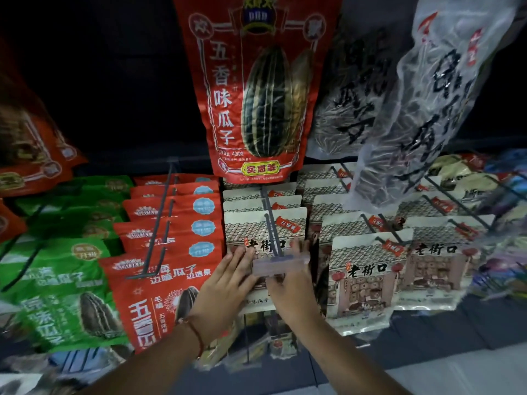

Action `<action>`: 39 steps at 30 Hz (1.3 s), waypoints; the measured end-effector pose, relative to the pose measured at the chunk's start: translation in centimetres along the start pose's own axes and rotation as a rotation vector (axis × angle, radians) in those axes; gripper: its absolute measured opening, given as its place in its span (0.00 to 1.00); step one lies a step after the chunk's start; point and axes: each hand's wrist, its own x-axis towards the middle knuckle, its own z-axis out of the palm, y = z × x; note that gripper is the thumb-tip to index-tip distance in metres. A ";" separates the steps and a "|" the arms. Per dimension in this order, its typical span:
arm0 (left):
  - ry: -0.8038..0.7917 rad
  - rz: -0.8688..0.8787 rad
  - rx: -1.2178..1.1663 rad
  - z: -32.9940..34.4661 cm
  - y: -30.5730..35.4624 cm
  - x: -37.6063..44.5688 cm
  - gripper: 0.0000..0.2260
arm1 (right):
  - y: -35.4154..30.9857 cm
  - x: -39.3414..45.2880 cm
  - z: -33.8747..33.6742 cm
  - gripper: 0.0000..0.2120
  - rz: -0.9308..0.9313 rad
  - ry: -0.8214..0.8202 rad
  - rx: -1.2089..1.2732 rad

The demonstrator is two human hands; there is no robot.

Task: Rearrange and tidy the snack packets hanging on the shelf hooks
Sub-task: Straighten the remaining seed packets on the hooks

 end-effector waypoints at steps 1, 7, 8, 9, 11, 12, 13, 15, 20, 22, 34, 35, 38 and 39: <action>0.011 0.016 -0.015 0.0 -0.2 0.2 0.43 | 0.2 0.1 0.2 0.34 0.000 -0.004 0.014; 0.133 0.110 -0.283 -1.0 -1.4 -0.1 0.29 | 0.2 -0.2 -0.7 0.35 0.015 -0.097 -0.059; 0.167 0.116 -0.352 -1.4 -1.5 -0.3 0.26 | -0.1 -0.4 -1.0 0.36 0.021 -0.098 -0.095; 0.205 0.115 -0.419 -1.8 -1.5 -0.6 0.23 | -0.7 -0.8 -1.4 0.35 0.010 -0.097 -0.133; 0.259 0.117 -0.503 -2.9 -1.2 -1.0 0.23 | -1.9 -2.0 -2.6 0.33 -0.087 -0.090 -0.221; 0.255 0.117 -0.518 -3.4 -0.9 -1.2 0.26 | -2.5 -2.7 -3.2 0.31 -0.139 -0.097 -0.257; 0.228 0.112 -0.529 -3.8 -0.5 -1.4 0.30 | -3.2 -3.4 -3.9 0.30 -0.162 -0.118 -0.281; 0.165 0.089 -0.539 -4.4 0.2 -1.9 0.37 | -3.8 -4.9 -5.1 0.31 -0.180 -0.158 -0.300; 0.041 0.041 -0.458 -5.3 2.4 -2.2 0.35 | -2.4 -7.9 -8.6 0.33 -0.082 -0.186 -0.374; 0.013 0.039 -0.437 -5.6 3.7 -1.9 0.36 | -1.1 -8.7 -10.7 0.33 -0.030 -0.211 -0.430; 0.124 -0.149 -0.286 -9.4 14.5 4.6 0.41 | 9.0 -6.0 -21.6 0.34 -0.051 -0.169 -0.366; 0.123 -0.194 -0.287 -9.5 15.6 5.3 0.42 | 9.7 -5.6 -22.2 0.33 -0.086 -0.159 -0.336; 0.108 -0.370 -0.227 -9.6 18.2 7.2 0.40 | 10.8 -4.4 -23.5 0.34 -0.144 -0.205 -0.229; 0.096 -0.422 -0.218 -9.7 18.9 7.6 0.41 | 10.9 -4.1 -23.7 0.36 -0.153 -0.232 -0.210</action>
